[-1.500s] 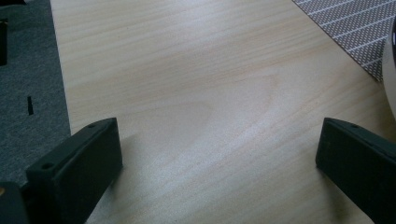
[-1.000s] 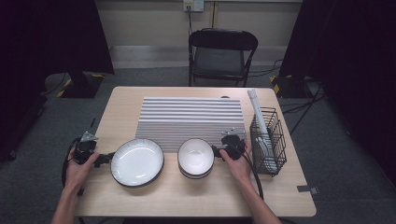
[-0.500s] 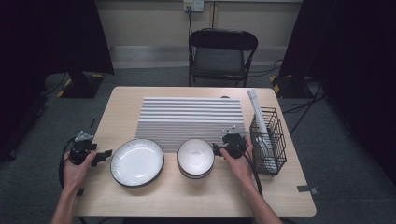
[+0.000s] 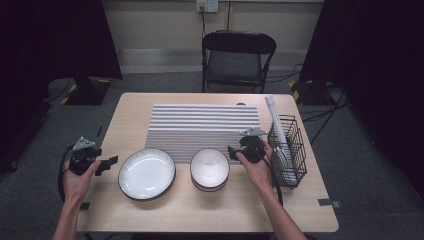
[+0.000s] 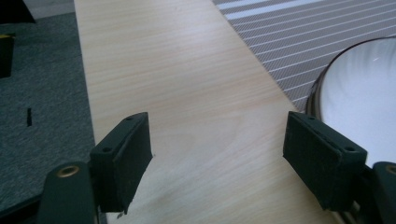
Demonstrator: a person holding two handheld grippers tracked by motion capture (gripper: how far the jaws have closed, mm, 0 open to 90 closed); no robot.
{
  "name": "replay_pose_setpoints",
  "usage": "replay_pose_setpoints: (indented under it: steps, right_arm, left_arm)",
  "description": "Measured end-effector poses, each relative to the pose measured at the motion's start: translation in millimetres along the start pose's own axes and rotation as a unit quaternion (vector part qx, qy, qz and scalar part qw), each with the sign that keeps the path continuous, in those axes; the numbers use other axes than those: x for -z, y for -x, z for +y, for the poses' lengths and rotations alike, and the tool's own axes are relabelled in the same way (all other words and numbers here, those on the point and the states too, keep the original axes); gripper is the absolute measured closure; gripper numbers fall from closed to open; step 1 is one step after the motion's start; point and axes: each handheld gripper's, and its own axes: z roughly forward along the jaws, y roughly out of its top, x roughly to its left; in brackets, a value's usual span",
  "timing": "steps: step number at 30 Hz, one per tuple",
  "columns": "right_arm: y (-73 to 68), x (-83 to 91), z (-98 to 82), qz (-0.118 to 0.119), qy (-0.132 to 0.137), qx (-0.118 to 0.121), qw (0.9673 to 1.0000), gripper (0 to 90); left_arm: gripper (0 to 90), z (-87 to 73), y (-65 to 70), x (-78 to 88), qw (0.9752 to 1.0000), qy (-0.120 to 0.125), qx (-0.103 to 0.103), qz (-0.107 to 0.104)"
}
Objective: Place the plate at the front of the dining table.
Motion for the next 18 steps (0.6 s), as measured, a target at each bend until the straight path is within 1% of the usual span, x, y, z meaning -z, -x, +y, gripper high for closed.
replay_pose_setpoints:
  steps: [1, 2, 3, 4, 5, 6, 7, 9, 10, 11, 12, 13, 16, 17, 18]
  right_arm:
    - [0.5, 1.5, 5.5, 0.002, 0.000, 0.005, 1.0000, 19.5]
    - [0.5, 1.5, 5.5, 0.002, 0.000, 0.005, 1.0000, 19.5]
    - [1.2, 3.7, 10.9, 0.008, 0.007, -0.001, 0.9999, 20.3]
    - [1.2, 3.7, 10.9, 0.008, 0.007, -0.001, 0.9999, 20.3]
    - [0.3, 5.9, 15.6, 0.008, 0.011, 0.002, 0.9999, 21.2]
    - [0.3, 5.9, 15.6, 0.008, 0.011, 0.002, 0.9999, 21.2]
    - [0.2, 6.9, 18.7, 0.013, 0.008, 0.003, 0.9999, 20.5]
    - [0.7, 11.8, 28.3, 0.014, 0.013, 0.001, 0.9998, 23.3]
    - [0.7, 11.8, 28.3, 0.014, 0.013, 0.001, 0.9998, 23.3]
    - [0.1, 15.4, 34.2, 0.016, 0.017, 0.004, 0.9997, 24.6]
    - [0.1, 15.4, 34.2, 0.016, 0.017, 0.004, 0.9997, 24.6]
    - [-1.0, 17.5, 37.0, 0.016, 0.020, 0.006, 0.9997, 25.4]
    - [-5.1, 25.1, 45.7, 0.028, 0.034, 0.012, 0.9990, 26.7]
    - [-7.4, 27.4, 48.7, 0.033, 0.038, 0.011, 0.9987, 26.7]
    - [-13.4, 30.4, 53.7, 0.041, 0.046, 0.016, 0.9980, 27.0]
  left_arm:
    - [23.2, 1.3, 1.5, 1.0, 1.0000, 0.003, 0.000, -0.006]
    - [23.2, 2.8, 3.1, 2.3, 0.9999, 0.003, -0.004, -0.009]
    - [23.4, 4.1, 4.9, 3.9, 0.9999, 0.004, -0.007, -0.007]
    - [23.4, 5.3, 6.3, 5.6, 0.9999, 0.004, -0.009, -0.008]
    - [23.4, 7.5, 8.0, 9.2, 0.9999, 0.005, -0.013, -0.010]
    - [23.4, 7.5, 8.0, 9.2, 0.9999, 0.005, -0.013, -0.010]
    - [23.4, 8.1, 8.2, 11.1, 0.9998, 0.007, -0.009, -0.016]
    - [23.4, 7.6, 9.6, 15.3, 0.9996, 0.010, -0.003, -0.028]
    - [23.4, 7.6, 9.6, 15.3, 0.9996, 0.010, -0.003, -0.028]
    - [23.4, 7.4, 10.8, 16.3, 0.9995, 0.011, -0.005, -0.030]
    - [23.4, 7.4, 11.9, 17.4, 0.9993, 0.012, -0.006, -0.035]
    - [23.4, 8.1, 13.2, 19.1, 0.9992, 0.015, -0.010, -0.036]
    - [22.7, 12.5, 15.4, 20.3, 0.9992, 0.014, -0.020, -0.031]
    - [22.5, 13.7, 15.8, 20.4, 0.9988, 0.015, -0.021, -0.041]
    - [21.6, 14.8, 16.5, 20.8, 0.9986, 0.016, -0.025, -0.044]
